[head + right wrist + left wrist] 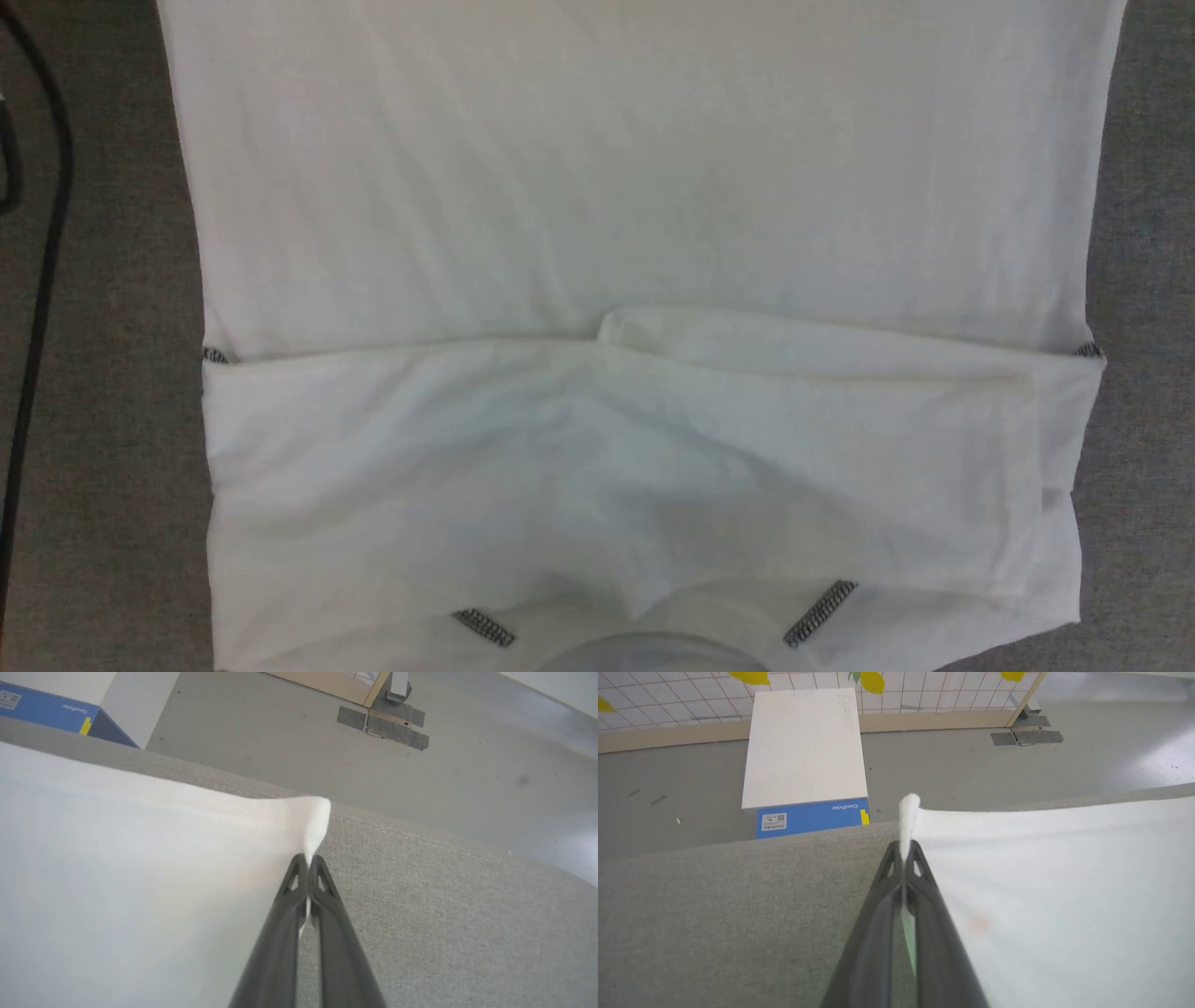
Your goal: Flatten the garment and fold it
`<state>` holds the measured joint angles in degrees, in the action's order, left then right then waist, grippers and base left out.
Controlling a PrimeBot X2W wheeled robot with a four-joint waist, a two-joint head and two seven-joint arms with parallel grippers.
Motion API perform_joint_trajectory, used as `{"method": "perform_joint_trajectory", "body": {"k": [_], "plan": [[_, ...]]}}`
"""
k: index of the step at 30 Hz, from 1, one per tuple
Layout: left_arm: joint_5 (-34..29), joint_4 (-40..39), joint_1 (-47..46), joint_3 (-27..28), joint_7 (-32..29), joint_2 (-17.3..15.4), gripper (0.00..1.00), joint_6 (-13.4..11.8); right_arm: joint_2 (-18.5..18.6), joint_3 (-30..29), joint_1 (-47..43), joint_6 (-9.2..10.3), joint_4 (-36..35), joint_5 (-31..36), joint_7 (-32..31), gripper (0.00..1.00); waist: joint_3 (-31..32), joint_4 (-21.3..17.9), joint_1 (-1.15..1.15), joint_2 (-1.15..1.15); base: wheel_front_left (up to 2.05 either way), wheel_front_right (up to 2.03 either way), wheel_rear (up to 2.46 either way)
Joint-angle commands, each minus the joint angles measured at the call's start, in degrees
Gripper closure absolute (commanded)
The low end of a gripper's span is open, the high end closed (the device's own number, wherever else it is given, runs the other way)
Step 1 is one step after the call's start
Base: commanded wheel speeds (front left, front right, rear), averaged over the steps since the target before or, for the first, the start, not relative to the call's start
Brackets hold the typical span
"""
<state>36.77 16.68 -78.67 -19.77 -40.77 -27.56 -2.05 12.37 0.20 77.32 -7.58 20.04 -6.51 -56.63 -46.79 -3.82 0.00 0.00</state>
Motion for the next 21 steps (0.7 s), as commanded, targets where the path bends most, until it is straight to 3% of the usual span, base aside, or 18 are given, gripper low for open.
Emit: {"method": "perform_joint_trajectory", "body": {"k": [1,6,11,21], "plan": [[-0.7,0.4,-1.7,0.8,2.2,-0.7,1.0,0.5,0.3,-0.5,1.3,0.09,0.2,1.0,1.8,1.0,1.3,0.4,0.0,0.0,0.0,0.0,0.0],[-0.2,2.7,-2.1,2.3,9.1,-0.6,1.0,2.8,0.2,-2.6,2.4,0.09,1.8,2.5,8.0,1.0,4.6,1.6,0.0,0.0,0.0,0.0,0.0],[1.2,4.4,0.5,1.1,14.2,0.0,1.0,7.2,1.6,-1.0,0.6,0.09,3.4,0.7,10.9,1.0,9.9,3.6,0.0,0.0,0.0,0.0,0.0],[7.7,-0.6,19.7,-2.5,23.3,0.7,1.0,9.4,4.6,-1.0,-16.3,0.09,-2.5,-12.2,14.7,1.0,24.8,7.7,0.0,0.0,0.0,0.0,0.0]]}}
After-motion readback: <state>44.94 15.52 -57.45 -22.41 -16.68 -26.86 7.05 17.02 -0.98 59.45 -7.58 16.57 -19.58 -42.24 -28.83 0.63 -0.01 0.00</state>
